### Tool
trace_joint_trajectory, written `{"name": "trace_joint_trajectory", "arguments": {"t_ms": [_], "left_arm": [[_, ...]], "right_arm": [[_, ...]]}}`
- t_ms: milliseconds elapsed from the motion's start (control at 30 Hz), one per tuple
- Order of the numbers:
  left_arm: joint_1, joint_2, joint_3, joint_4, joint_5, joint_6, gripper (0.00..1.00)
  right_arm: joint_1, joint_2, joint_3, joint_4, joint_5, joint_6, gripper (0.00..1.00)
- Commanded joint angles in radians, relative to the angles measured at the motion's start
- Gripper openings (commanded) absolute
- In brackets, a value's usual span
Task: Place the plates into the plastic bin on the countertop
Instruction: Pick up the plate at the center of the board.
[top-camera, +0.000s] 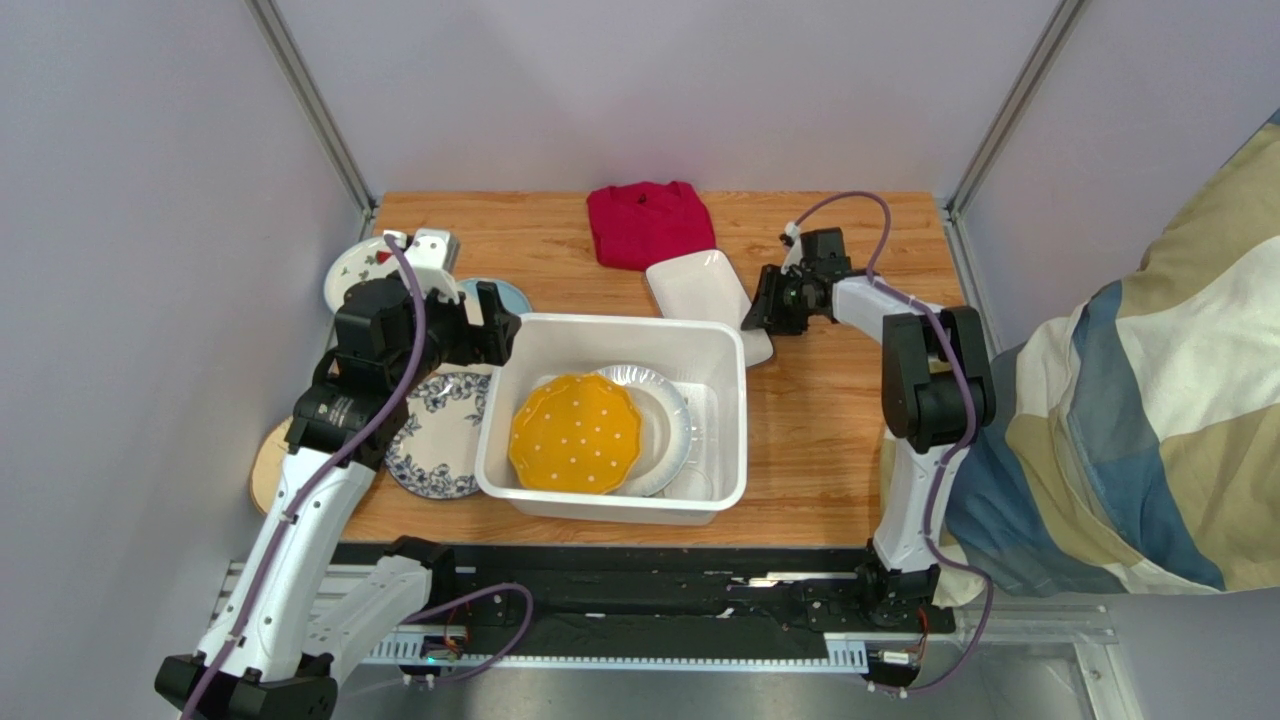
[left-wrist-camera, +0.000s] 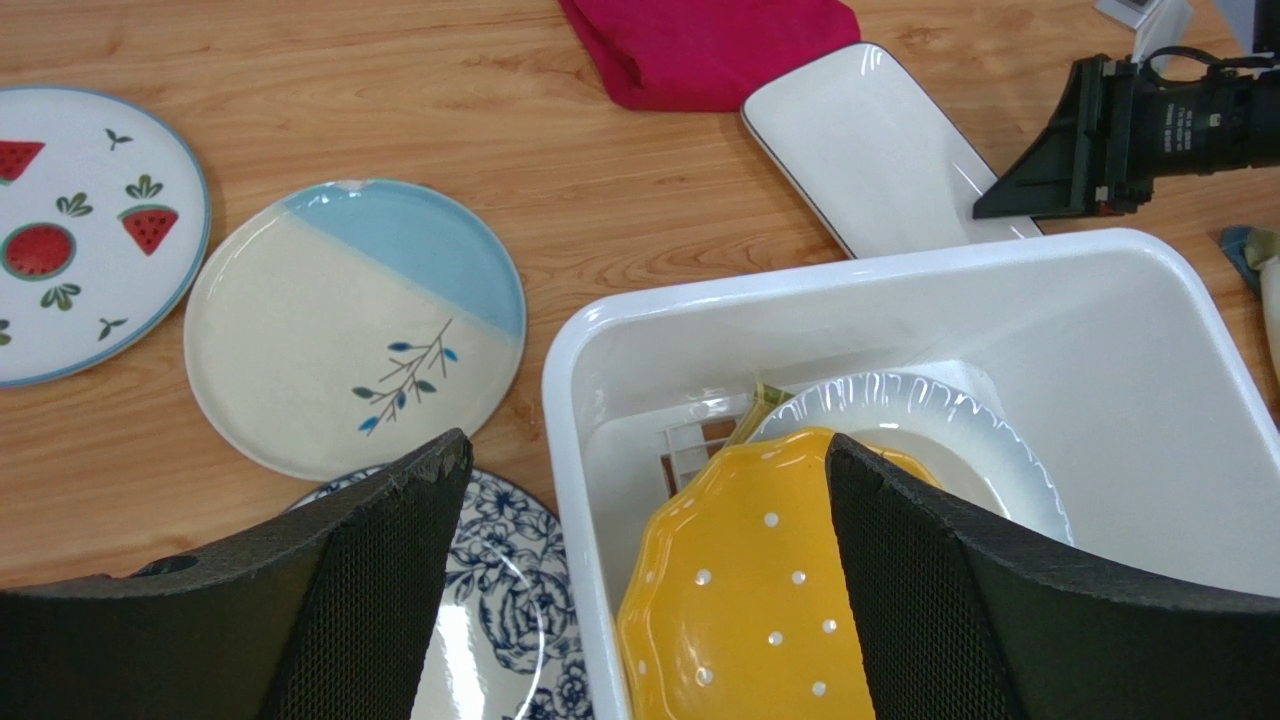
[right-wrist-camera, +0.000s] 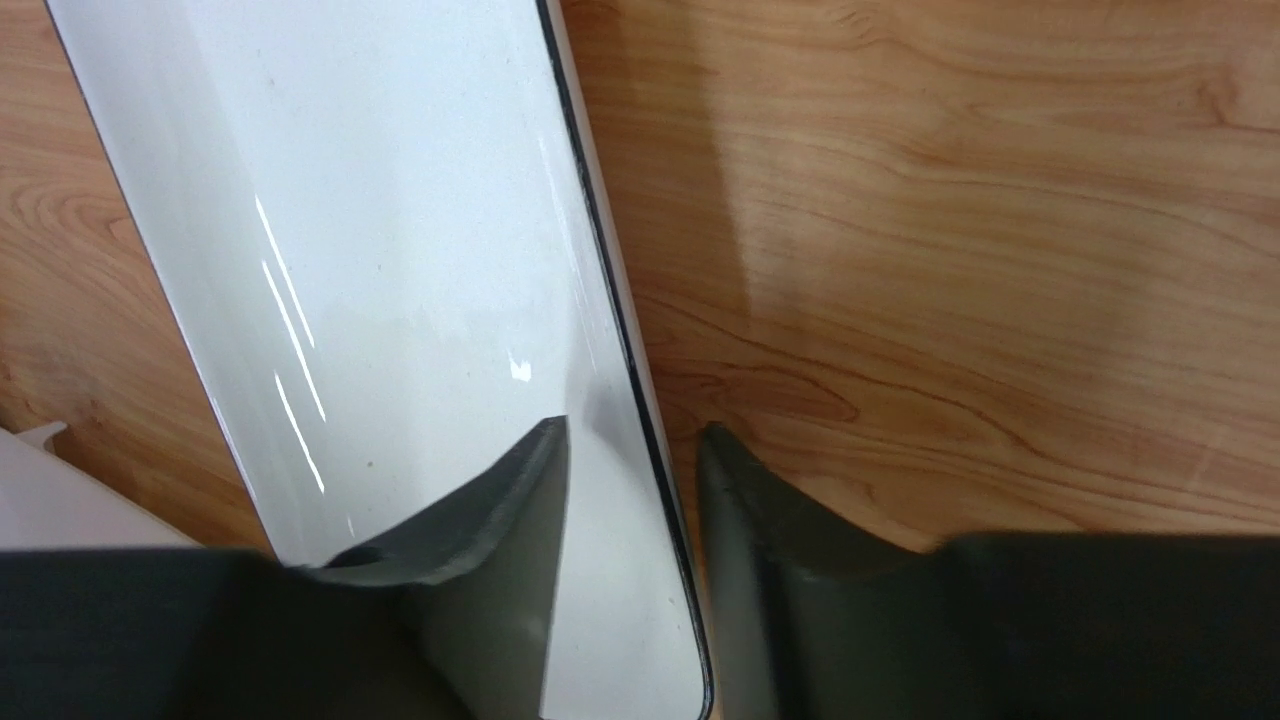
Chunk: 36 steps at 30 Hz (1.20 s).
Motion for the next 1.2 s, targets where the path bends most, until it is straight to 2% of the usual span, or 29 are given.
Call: {"name": "trace_joint_trajectory", "arguments": {"t_ms": [0,67,100,167,200,467,833,1167], "left_arm": [[-0.004,-0.017,0.000,0.020,0.014,0.011,0.92],[-0.004,-0.020,0.000,0.020,0.012,0.011,0.92],[-0.004,-0.020,-0.001,0.021,0.012,0.011,0.92],[-0.004,-0.019,0.000,0.021,0.015,0.011,0.92],[-0.004,-0.020,-0.001,0.021,0.015,0.009,0.92],[-0.004,-0.031,0.000,0.023,0.018,0.009,0.92],[-0.006,-0.039,-0.001,0.026,0.018,0.008,0.92],[-0.004,-0.046,-0.003,0.028,0.018,0.006,0.92]], "right_arm": [[0.013,0.048,0.073,-0.056,0.066,-0.024,0.28],[0.014,0.048,0.073,-0.067,0.087,-0.023,0.23],[0.014,0.045,0.070,-0.070,0.105,-0.021,0.13],[0.014,0.035,0.068,-0.077,0.122,-0.021,0.01],[0.014,0.030,0.068,-0.085,0.136,-0.026,0.00],[0.011,-0.074,0.022,-0.113,0.194,-0.050,0.00],[-0.098,-0.372,-0.100,-0.122,0.230,-0.057,0.00],[-0.136,-0.501,-0.122,-0.166,0.254,-0.067,0.00]]}}
